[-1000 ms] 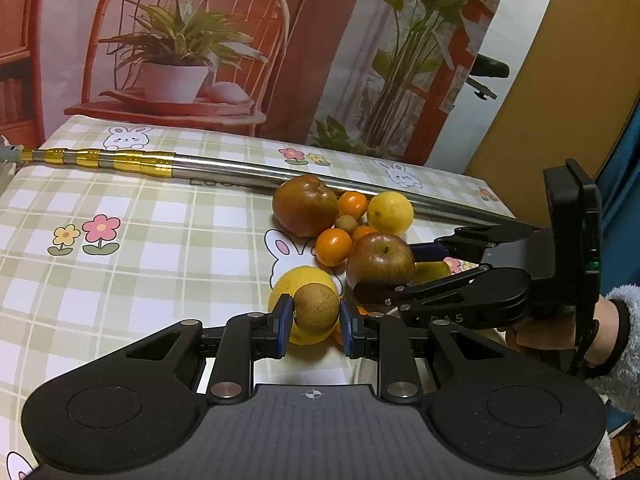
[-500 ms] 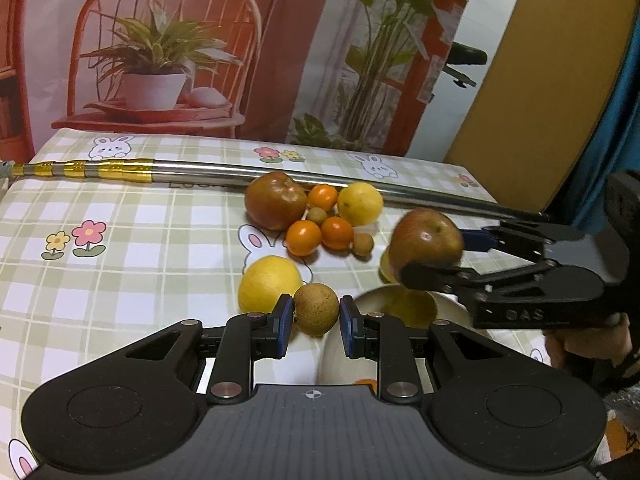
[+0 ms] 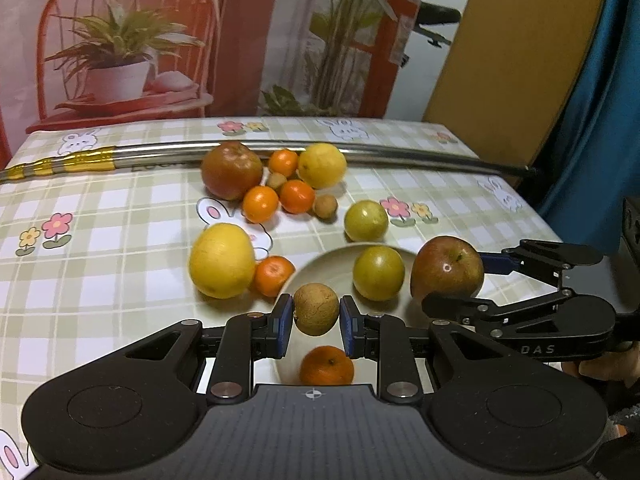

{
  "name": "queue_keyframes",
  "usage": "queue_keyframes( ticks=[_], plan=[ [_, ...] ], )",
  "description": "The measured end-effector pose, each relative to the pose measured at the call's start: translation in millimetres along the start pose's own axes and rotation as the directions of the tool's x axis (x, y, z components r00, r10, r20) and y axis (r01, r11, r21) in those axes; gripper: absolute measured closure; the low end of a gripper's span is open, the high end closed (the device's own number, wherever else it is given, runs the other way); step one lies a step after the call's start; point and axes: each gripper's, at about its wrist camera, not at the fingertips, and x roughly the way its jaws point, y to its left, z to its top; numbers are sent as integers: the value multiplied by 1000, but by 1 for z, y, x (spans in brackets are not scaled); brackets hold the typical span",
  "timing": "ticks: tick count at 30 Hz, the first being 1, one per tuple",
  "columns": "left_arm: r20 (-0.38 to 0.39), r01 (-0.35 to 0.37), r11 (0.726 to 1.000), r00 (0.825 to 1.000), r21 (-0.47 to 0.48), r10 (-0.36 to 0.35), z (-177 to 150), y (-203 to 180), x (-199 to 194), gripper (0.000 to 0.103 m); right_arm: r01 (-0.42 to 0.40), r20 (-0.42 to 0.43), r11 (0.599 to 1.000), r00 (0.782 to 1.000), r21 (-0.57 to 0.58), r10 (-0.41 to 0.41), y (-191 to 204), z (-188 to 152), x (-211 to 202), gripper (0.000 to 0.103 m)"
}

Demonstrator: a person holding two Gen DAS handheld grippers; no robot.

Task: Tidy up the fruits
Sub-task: 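Lower the kiwi onto the plate with the left tool while the right tool places the apple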

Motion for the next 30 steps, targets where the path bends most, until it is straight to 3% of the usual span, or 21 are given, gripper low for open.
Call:
queue_keyframes(
  ticks=[8, 16, 30],
  plan=[
    [-46, -15, 1000, 999, 17, 16, 2, -6, 19, 77, 20, -27, 999, 999, -39, -21, 3, -2, 12, 41],
    [-72, -23, 999, 997, 27, 25, 3, -7, 28, 77, 17, -1, 998, 1000, -64, -17, 4, -2, 19, 41],
    [-105, -38, 999, 994, 24, 41, 2, -6, 37, 76, -36, 24, 993, 999, -113, 39, 18, 4, 39, 40]
  ],
)
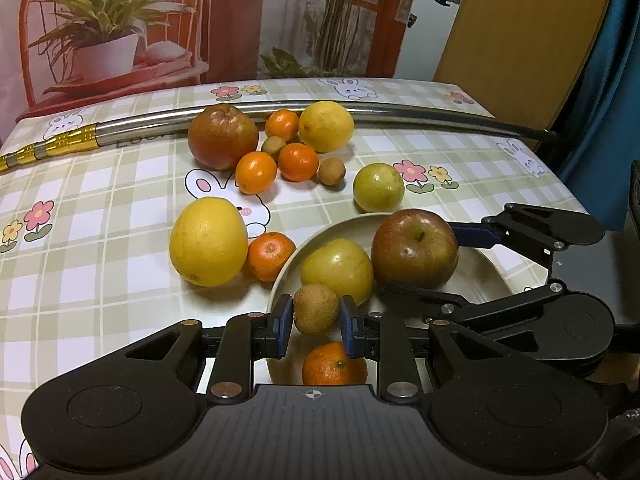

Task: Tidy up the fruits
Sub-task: 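Lower the kiwi onto the plate with the left tool while the right tool places the apple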

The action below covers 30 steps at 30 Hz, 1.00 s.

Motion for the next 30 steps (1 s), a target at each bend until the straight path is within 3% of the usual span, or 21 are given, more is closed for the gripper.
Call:
queue_keyframes(
  ticks=[19, 26, 30],
  plan=[
    [-27, -16, 1000, 1000, -22, 15, -4, 1, 7, 76, -4, 17, 1000, 1000, -2, 4, -1, 0, 2, 40],
    [-4, -8, 999, 1000, -50, 8, -5, -1, 2, 64, -3, 18, 1000, 1000, 0, 3, -1, -1, 1, 39],
    [16, -23, 998, 1000, -61, 24, -7, -4, -5, 64, 0, 24, 1000, 1000, 8, 0, -1, -3, -2, 38]
  ],
)
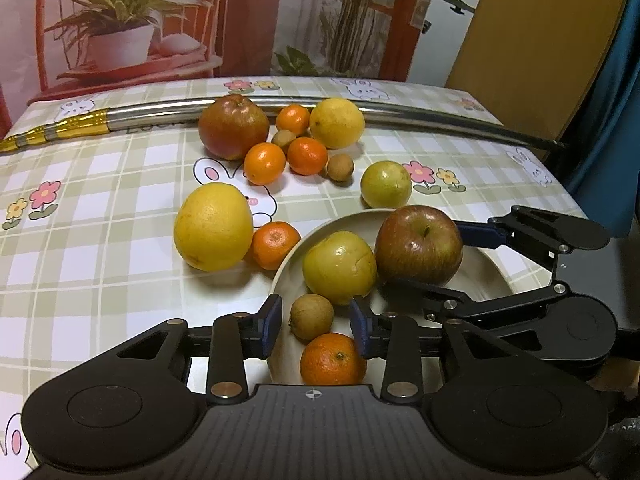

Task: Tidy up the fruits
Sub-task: 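Lower the kiwi onto the plate with the left tool while the right tool places the apple, then lift both open tools away from the plate toward the fruit pile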

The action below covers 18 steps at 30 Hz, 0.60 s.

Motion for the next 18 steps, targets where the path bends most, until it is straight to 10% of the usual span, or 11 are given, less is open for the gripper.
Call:
queue_keyframes(
  ticks=[18],
  plan=[
    [164, -140, 977, 972, -159, 166, -15, -4, -49, 55, 66, 92, 997, 993, 34, -69, 1, -4, -39, 24]
  ],
)
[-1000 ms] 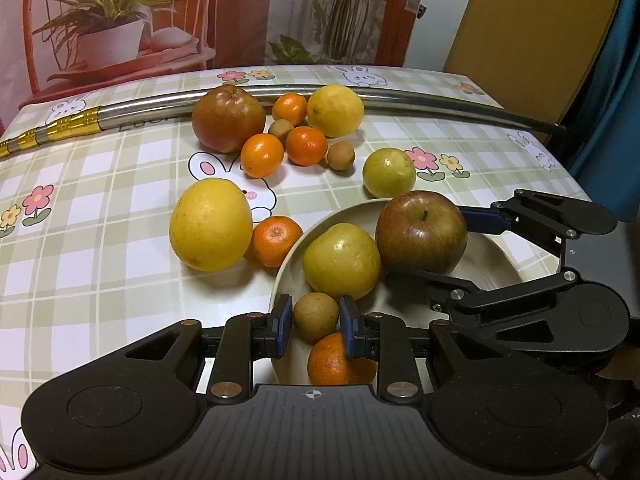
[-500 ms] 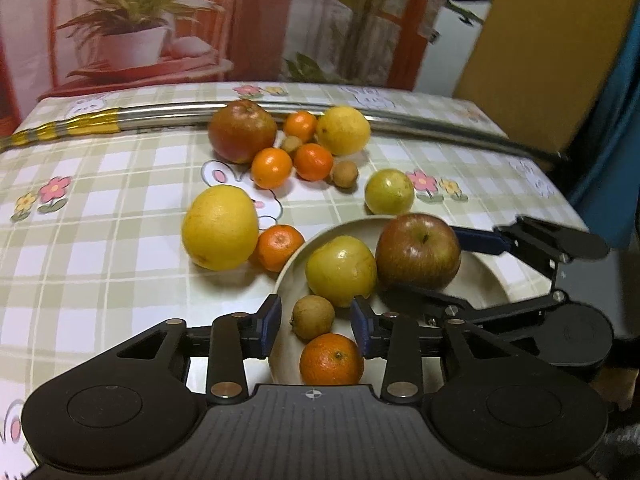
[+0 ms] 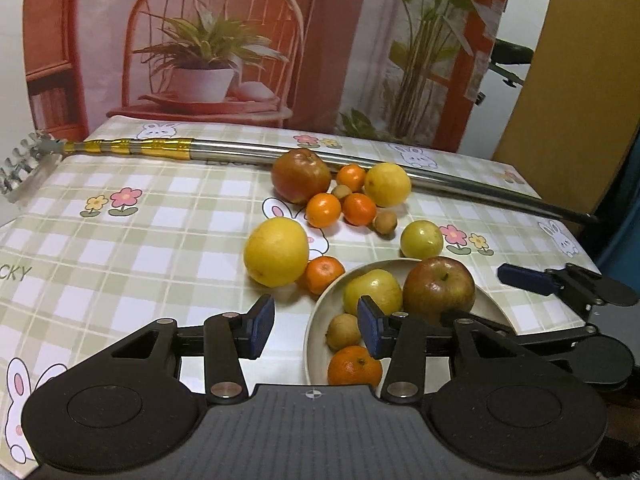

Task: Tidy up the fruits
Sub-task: 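Lift both open tools away from the plate toward the fruit pile, then move the left tool to the fruit pile and grasp a mandarin orange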

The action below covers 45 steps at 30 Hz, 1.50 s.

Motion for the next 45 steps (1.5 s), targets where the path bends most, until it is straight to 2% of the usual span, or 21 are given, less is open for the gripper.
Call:
queue_keyframes(
  ticks=[13, 18, 21, 26, 30, 34, 39, 45],
  plan=[
    [36, -12, 999, 999, -38, 14, 7, 14, -12, 55, 46, 94, 999, 995, -3, -45, -12, 28, -22, 24],
    [38, 18, 991, 999, -135, -13, 25, 33, -19, 55, 67, 131, 998, 989, -1, -66, -23, 48, -26, 24],
    [60, 19, 987, 998, -159, -9, 35, 40, -24, 55, 81, 147, 997, 986, 4, -81, -30, 58, -25, 24],
    [92, -1, 988, 996, -152, 15, 49, 50, -34, 55, 90, 148, 995, 984, 34, -94, -43, 69, -22, 24],
    [100, 12, 988, 995, -151, 4, 64, 57, -37, 56, 105, 118, 992, 987, 67, -112, -51, 73, -14, 24],
    [78, 37, 995, 997, -95, -30, 77, 53, -28, 56, 105, 97, 990, 989, 95, -114, -58, 73, -6, 24],
    [32, 65, 997, 997, 30, -66, 86, 33, 2, 56, 107, 82, 989, 990, 102, -116, -61, 71, 2, 24],
    [-54, 107, 972, 994, 209, -98, 89, 5, 58, 56, 96, 66, 986, 992, 138, -106, -72, 67, 13, 24]
  ],
)
